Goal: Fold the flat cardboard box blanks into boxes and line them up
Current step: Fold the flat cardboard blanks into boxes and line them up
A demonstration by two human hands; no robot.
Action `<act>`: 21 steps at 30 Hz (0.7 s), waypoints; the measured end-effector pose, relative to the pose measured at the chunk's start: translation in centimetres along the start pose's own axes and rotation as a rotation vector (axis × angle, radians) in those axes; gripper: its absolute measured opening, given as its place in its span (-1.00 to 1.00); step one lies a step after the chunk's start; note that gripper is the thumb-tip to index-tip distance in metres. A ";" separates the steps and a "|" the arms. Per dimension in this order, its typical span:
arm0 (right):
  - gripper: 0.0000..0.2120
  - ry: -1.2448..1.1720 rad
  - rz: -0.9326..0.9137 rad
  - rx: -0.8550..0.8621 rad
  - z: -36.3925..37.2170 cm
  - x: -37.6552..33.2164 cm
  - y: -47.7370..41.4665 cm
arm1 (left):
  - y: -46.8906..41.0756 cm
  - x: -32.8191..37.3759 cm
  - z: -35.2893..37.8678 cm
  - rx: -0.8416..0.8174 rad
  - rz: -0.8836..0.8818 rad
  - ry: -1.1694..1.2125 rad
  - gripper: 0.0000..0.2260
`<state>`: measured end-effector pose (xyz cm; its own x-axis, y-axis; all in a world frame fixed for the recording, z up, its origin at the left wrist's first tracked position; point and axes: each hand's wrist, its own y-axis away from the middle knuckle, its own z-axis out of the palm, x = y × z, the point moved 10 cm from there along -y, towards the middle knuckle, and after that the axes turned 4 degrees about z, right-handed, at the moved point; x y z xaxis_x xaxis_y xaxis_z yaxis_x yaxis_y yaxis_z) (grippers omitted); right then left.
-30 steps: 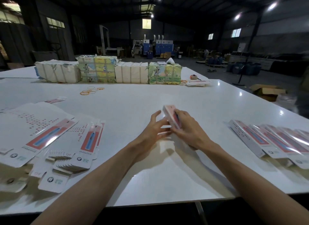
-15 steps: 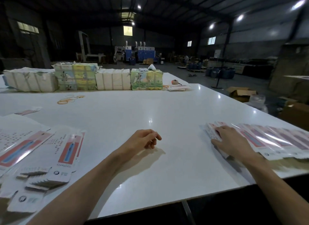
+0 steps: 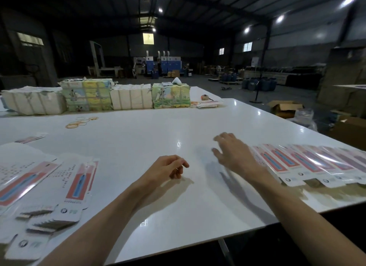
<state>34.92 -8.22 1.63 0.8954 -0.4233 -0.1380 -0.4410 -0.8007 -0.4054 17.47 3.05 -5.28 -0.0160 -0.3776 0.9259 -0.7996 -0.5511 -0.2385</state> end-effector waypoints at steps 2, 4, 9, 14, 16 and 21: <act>-0.71 -0.040 -0.094 0.052 0.5 -4.9 -1.4 | 0.3 0.4 -0.4 0.046 0.011 0.048 -0.70; -0.78 -0.117 -0.140 0.067 1.8 -8.6 -2.0 | 0.4 0.6 -1.1 0.108 0.012 0.105 -0.69; -0.72 -0.274 -0.132 0.006 6.2 -10.9 -1.6 | 0.8 0.5 -3.4 0.263 -0.017 -0.030 -0.75; -0.73 -0.348 -0.050 -0.014 7.4 -9.0 -2.5 | 1.3 0.0 -9.9 0.373 -0.228 -0.657 -0.78; -0.75 -0.387 -0.048 -0.036 7.7 -9.0 -2.6 | 1.9 -0.5 -12.9 0.312 -0.394 -1.000 -0.68; -0.78 -0.475 -0.050 -0.063 7.9 -9.0 -3.0 | 8.1 -1.4 -20.9 0.341 -0.818 -1.347 -0.61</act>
<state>28.71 1.31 -3.07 0.8380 -0.1544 -0.5234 -0.3861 -0.8455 -0.3687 -1.57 14.64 -2.35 0.9864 -0.1590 -0.0421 -0.1613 -0.9853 -0.0561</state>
